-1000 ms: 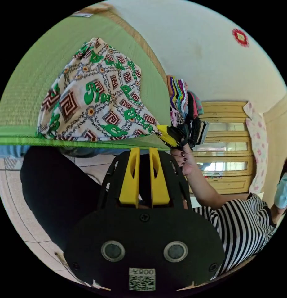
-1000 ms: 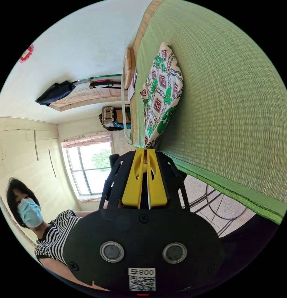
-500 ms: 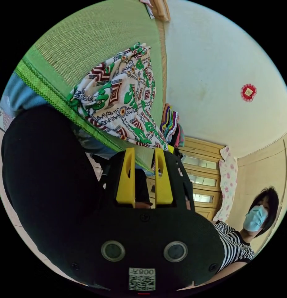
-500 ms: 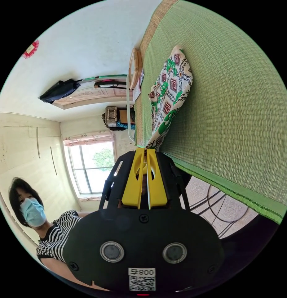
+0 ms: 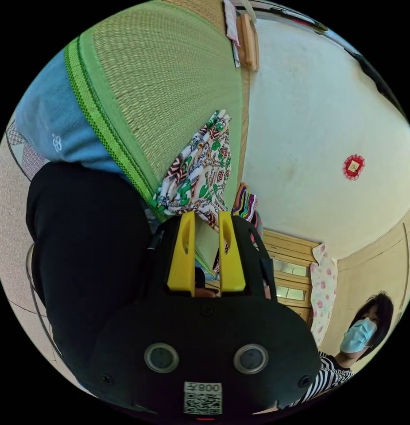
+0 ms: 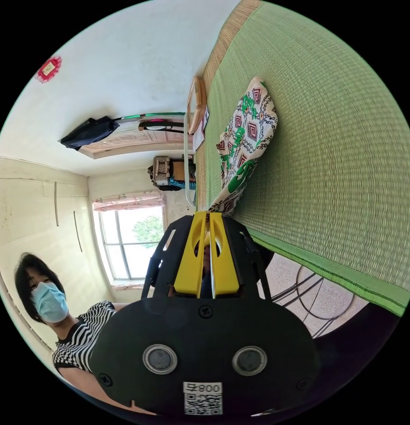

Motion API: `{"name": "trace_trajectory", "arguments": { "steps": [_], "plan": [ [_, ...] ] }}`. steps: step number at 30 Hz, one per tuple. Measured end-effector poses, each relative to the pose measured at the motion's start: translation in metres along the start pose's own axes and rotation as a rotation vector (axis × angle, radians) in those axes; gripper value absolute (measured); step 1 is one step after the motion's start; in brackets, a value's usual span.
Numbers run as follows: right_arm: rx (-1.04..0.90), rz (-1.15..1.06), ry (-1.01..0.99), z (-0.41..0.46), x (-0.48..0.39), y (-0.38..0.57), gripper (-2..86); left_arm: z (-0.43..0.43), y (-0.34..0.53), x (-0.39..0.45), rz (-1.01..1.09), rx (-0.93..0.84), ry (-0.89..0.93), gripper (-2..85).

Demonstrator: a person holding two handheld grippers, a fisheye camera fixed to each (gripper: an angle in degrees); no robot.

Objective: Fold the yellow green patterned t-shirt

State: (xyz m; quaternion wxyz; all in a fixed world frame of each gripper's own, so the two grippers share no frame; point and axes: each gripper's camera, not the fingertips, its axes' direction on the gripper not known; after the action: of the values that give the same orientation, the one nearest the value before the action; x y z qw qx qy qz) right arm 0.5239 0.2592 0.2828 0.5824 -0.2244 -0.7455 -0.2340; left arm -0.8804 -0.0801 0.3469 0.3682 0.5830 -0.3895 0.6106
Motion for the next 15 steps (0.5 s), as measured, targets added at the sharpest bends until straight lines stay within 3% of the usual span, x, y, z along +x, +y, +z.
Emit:
{"name": "trace_trajectory", "arguments": {
  "steps": [15],
  "plan": [
    [0.018,0.001,-0.02,0.005,0.001,0.001,0.8,-0.025,0.027,0.045,-0.055,-0.031,-0.061,8.1]
  ]
}}
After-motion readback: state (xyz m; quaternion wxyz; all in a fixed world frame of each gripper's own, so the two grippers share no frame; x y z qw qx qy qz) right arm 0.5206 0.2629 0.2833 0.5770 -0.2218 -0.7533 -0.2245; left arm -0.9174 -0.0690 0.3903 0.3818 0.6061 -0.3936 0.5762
